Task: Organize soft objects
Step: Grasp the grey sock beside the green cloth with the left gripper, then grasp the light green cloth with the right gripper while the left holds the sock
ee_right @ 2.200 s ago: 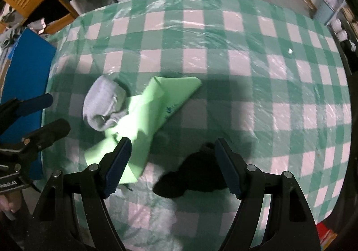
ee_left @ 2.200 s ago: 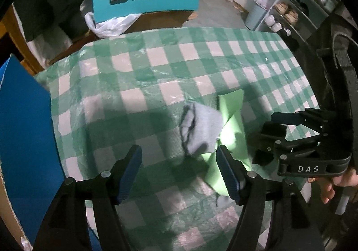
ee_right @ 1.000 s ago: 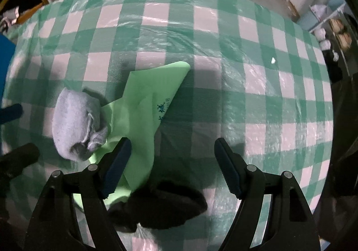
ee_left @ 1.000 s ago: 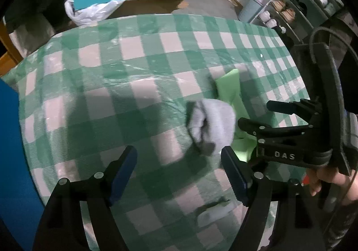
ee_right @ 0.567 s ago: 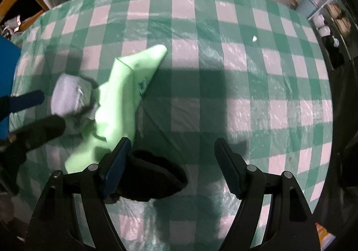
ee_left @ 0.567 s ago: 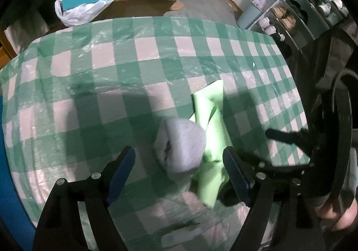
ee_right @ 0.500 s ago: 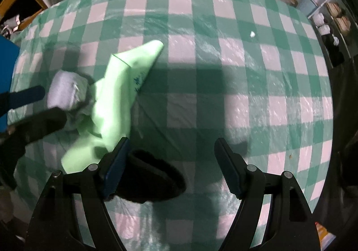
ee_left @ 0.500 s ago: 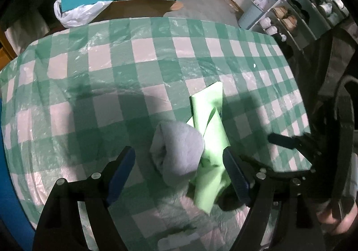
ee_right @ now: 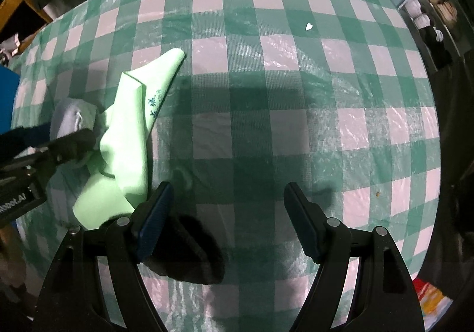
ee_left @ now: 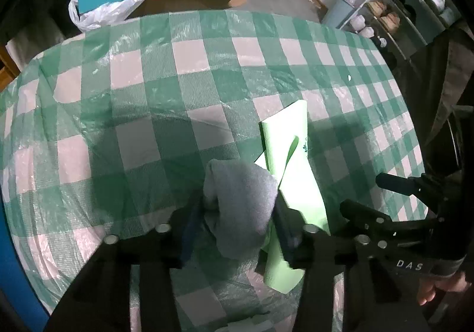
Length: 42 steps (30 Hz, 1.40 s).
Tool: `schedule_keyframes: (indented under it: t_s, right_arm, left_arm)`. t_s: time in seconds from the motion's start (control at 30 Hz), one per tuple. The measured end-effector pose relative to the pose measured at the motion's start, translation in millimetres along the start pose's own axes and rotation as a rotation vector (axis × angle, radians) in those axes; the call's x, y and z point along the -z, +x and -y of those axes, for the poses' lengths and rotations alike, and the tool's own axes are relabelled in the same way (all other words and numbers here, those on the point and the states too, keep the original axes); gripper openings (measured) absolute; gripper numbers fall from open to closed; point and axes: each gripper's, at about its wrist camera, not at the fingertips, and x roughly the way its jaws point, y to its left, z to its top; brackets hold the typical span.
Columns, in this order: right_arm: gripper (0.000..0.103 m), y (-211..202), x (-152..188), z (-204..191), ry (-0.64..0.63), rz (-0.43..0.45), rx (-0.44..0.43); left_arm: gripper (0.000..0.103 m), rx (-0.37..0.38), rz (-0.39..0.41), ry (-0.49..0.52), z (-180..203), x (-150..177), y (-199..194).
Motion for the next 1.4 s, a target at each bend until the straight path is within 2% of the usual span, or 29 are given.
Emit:
schedule_keyframes:
  t_s: [0.03, 0.1, 0.3, 0.63, 0.87, 1.0, 1.13, 1.4]
  right_arm:
    - [0.076, -1.9, 2.8, -8.4, 0.001, 0.003, -0.004]
    - [0.076, -4.7, 1.1, -9.4, 0.003, 0.008, -0.014]
    - [0.076, -10.1, -8.6, -19.5, 0.015, 0.031, -0.067]
    - [0.076, 11.5, -26.5, -52.7, 0.027, 0.022, -0.149]
    - [0.077, 19.5, -35.8, -76.0, 0.025, 0.037, -0.132]
    - [0.078, 25.1, -39.4, -97.6, -0.030, 0.035, -0.089]
    - [0.078, 29.7, -37.6, -118.5, -0.102, 0.032, -0.009]
    - [0.078, 28.7, -34.4, -129.3, -0.109, 0.043, -0.012]
  left_arm:
    - [0.031, -0.001, 0.003, 0.005, -0.2, 0.5, -1.3]
    - [0.029, -0.001, 0.008, 0.010, -0.9, 0.9, -4.4]
    - [0.029, -0.026, 0.026, -0.008, -12.0, 2.6, -17.8]
    - [0.029, -0.061, 0.045, -0.063, -47.2, 8.2, -36.5]
    - [0.029, -0.057, 0.031, -0.084, -60.9, 13.0, -36.7]
    - [0.029, -0.050, 0.025, -0.085, -63.4, 14.5, -36.0]
    - [0.029, -0.044, 0.022, -0.087, -66.0, 16.0, -36.6]
    - [0.029, -0.033, 0.018, -0.100, -72.7, 17.7, -38.4]
